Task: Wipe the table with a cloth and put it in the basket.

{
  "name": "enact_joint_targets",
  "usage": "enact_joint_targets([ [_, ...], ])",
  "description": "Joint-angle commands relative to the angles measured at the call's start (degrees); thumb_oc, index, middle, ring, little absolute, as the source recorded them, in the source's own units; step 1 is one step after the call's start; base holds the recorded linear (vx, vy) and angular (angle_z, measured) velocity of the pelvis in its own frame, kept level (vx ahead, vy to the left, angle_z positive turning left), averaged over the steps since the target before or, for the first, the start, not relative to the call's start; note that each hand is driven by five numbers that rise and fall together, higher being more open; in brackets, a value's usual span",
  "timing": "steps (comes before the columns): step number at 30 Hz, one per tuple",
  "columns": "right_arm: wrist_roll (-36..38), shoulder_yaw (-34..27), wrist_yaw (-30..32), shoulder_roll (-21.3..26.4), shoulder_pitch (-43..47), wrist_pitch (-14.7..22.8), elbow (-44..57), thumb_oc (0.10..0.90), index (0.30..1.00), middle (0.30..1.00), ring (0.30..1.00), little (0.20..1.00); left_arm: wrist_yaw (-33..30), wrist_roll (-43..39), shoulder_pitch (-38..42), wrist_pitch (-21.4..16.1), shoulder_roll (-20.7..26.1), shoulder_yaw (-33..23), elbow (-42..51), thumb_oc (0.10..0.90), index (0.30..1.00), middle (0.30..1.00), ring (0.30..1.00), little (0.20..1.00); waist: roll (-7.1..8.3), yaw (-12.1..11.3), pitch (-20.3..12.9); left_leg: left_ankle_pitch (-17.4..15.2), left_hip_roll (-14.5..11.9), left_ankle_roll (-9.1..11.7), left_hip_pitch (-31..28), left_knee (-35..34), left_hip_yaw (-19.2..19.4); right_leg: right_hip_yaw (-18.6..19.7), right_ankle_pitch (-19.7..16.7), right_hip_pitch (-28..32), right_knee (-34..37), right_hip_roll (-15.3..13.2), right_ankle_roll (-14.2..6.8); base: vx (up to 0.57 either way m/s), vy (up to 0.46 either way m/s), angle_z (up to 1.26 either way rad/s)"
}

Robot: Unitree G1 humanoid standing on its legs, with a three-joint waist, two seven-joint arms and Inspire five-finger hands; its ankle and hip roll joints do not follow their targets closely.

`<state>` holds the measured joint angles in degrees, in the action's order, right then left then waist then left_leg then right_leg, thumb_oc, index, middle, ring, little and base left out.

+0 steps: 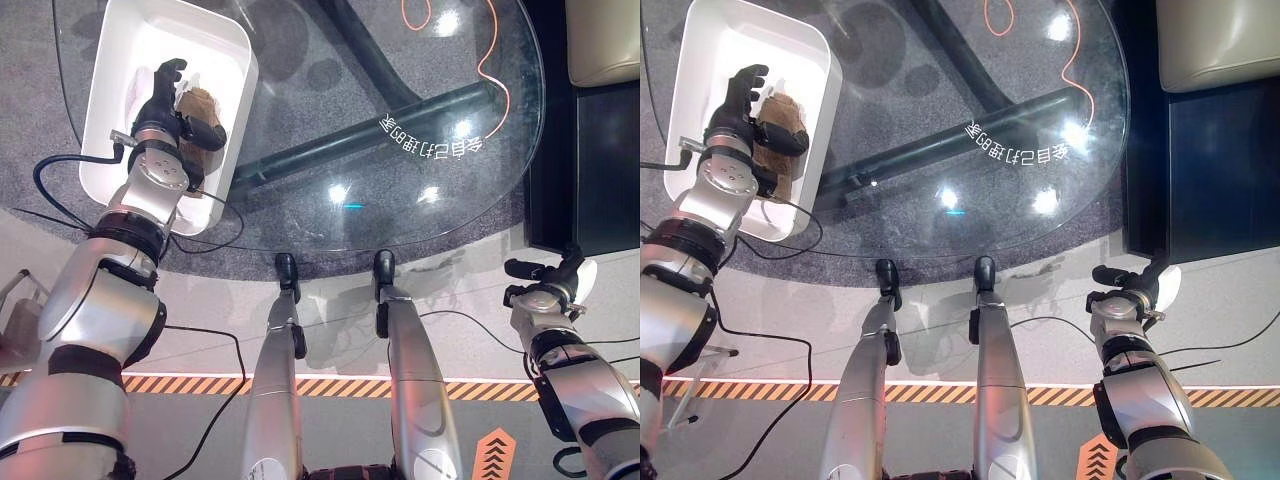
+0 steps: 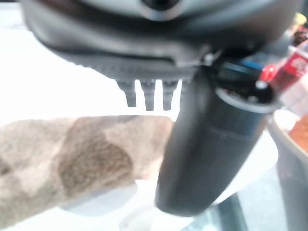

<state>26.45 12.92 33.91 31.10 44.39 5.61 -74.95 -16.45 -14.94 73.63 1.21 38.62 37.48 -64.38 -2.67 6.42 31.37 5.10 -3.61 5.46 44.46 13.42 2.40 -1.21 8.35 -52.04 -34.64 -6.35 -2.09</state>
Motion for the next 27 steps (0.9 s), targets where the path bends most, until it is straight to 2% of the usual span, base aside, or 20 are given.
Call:
enact_joint_targets([
  [1, -0.1, 0.9, 2.4, 2.7, -1.6, 1.4, -1.6, 0.8, 0.9, 0.9, 0.9, 0.9, -3.5, 2.0, 5.7, -1.0, 3.3, -3.1, -3.4, 0.8, 0.9, 0.9, 0.9, 0.9, 0.55, 0.2, -1.6, -5.3, 3.3, -3.0, -0.5, 8.1, 1.1, -1.4, -7.3, 4.5, 11.0, 3.9, -1.6, 0.0, 0.0, 0.0],
  [6, -0.4, 0.7, 2.3, 2.3, -2.1, 1.6, -1.6, 0.8, 0.9, 0.9, 0.9, 0.9, -5.3, 0.6, 5.6, -2.1, 4.0, -3.6, -2.9, 0.8, 0.9, 0.9, 0.9, 0.9, 0.51, 0.1, -1.6, -5.3, 3.4, -2.9, -1.7, 7.6, 0.9, -1.2, -7.3, 5.5, 11.4, 4.0, -1.6, 0.0, 0.0, 0.0],
  [10, -0.4, 0.5, 2.0, 2.2, -3.3, 2.2, -1.5, 0.8, 0.9, 0.9, 0.9, 0.9, -7.8, -4.1, 4.5, -6.8, 5.5, -6.1, 0.4, 0.8, 0.9, 0.9, 0.9, 0.9, 0.49, -0.5, -1.6, -5.1, 3.5, -2.7, -4.1, 6.3, 0.4, -1.2, -7.4, 8.1, 12.6, 3.8, -1.7, -0.01, -0.017, 0.0],
  [13, -0.3, 0.1, 1.4, 2.3, -4.0, 2.4, -1.3, 0.8, 0.9, 0.9, 0.9, 0.9, -8.5, -5.4, 3.7, -8.6, 6.1, -7.2, 2.1, 0.8, 0.9, 0.9, 0.9, 0.9, 0.52, -0.8, -1.6, -5.0, 3.5, -2.6, -5.4, 5.6, 0.2, -1.2, -7.5, 9.5, 13.2, 3.8, -1.8, -0.02, -0.033, -0.01],
  [14, -0.5, -0.8, 0.5, 2.1, -5.8, 2.6, -1.1, 0.8, 0.9, 0.9, 0.9, 0.9, -9.3, -6.8, 2.0, -10.2, 7.1, -9.0, 5.7, 0.8, 0.9, 0.9, 0.9, 0.9, 0.59, -1.3, -1.6, -5.0, 3.6, -2.4, -7.8, 4.5, -0.1, -1.4, -7.6, 12.0, 14.2, 3.7, -2.0, -0.01, -0.071, 0.0],
  [18, 0.0, -2.5, -0.9, 1.7, -8.8, 1.8, -1.0, 0.8, 0.9, 0.9, 0.9, 0.9, -8.2, -7.8, -2.7, -11.1, 8.9, -12.1, 11.1, 0.8, 0.9, 0.9, 0.9, 0.9, 0.67, -2.4, -1.6, -4.3, 3.6, -1.9, -14.2, 1.2, -0.9, -1.8, -8.0, 18.5, 17.1, 3.1, -2.6, 0.0, -0.062, 0.0],
  [22, -0.3, -4.5, -5.5, 2.1, -14.1, 0.4, -1.6, 0.8, 0.9, 0.9, 0.9, 0.9, -5.7, -10.1, -8.1, -11.1, 11.3, -15.6, 13.3, 0.8, 0.9, 0.9, 0.9, 0.9, 0.68, -3.4, -5.9, -3.4, 3.4, -1.3, -21.8, -4.7, -1.0, -1.8, -8.9, 26.0, 22.5, 2.1, -3.4, 0.05, -0.026, 0.02],
  [24, -0.5, -4.9, -6.8, 2.2, -15.4, 0.2, -2.0, 0.8, 0.9, 0.9, 0.9, 0.9, -5.1, -10.6, -9.3, -11.1, 11.9, -16.3, 13.4, 0.8, 0.9, 0.9, 0.9, 0.9, 0.68, -3.6, -7.1, -2.9, 3.3, -1.2, -22.7, -5.8, -0.9, -1.8, -9.4, 27.1, 23.6, 1.8, -3.6, 0.05, -0.01, -0.02],
  [27, -0.8, -7.5, -10.8, 2.9, -21.5, 0.0, -3.2, 0.8, 0.9, 0.9, 0.9, 0.9, -1.9, -12.6, -16.7, -9.6, 13.9, -20.5, 14.3, 0.8, 0.9, 0.9, 0.9, 0.9, 0.11, -4.6, -11.6, -2.5, 3.1, -0.7, -29.3, -10.7, -1.1, -1.9, -9.8, 34.3, 27.9, 0.7, -4.3, 0.12, -0.002, -0.03],
])
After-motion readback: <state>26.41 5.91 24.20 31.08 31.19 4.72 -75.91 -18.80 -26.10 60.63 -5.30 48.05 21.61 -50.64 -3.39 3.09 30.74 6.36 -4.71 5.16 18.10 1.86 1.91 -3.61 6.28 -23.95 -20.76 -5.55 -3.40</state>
